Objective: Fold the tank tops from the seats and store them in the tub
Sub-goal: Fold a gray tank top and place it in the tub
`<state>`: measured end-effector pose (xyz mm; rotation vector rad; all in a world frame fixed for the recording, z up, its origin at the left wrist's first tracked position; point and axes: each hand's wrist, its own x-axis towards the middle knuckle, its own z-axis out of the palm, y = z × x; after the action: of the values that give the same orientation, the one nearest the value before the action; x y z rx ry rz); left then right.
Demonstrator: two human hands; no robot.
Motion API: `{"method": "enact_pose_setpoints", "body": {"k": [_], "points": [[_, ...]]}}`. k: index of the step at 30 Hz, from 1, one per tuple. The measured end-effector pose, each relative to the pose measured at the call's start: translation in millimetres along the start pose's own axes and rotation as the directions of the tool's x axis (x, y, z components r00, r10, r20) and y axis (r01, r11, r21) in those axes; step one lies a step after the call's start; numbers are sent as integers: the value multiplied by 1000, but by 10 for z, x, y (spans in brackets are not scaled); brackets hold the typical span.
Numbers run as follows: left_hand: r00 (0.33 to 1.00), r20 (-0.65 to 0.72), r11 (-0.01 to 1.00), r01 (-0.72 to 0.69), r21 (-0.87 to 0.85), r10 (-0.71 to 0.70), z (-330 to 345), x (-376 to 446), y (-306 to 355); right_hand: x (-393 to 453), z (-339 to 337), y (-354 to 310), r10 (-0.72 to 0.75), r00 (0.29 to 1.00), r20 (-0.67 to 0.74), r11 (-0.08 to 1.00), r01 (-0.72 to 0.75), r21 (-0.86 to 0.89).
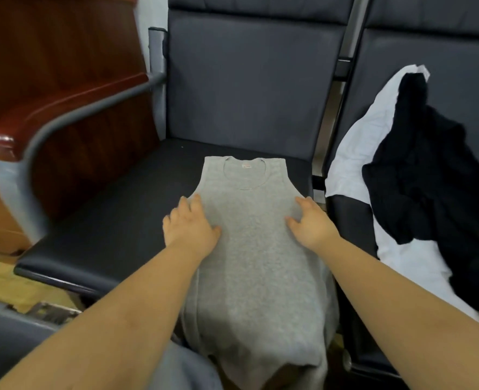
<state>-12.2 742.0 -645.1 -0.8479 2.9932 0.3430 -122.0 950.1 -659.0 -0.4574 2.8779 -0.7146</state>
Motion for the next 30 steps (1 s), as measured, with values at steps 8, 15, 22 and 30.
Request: {"method": "enact_pose_setpoints", "body": {"k": [8, 15, 22, 30], "points": [[969, 92, 896, 249, -369, -231, -180, 172, -543, 23, -213, 221, 178, 984, -13, 969, -173, 178], [964, 158, 860, 263, -437, -215, -192, 274, -473, 202, -271, 272, 254, 967, 29, 917, -251, 309], [941, 125, 701, 319, -638, -314, -196, 492, -480, 332, -351, 289, 271, 962, 35, 926, -271, 264], [782, 457, 41, 521, -853, -425, -287, 411, -443, 152, -329, 220, 177, 980, 88, 972, -188, 139]]}}
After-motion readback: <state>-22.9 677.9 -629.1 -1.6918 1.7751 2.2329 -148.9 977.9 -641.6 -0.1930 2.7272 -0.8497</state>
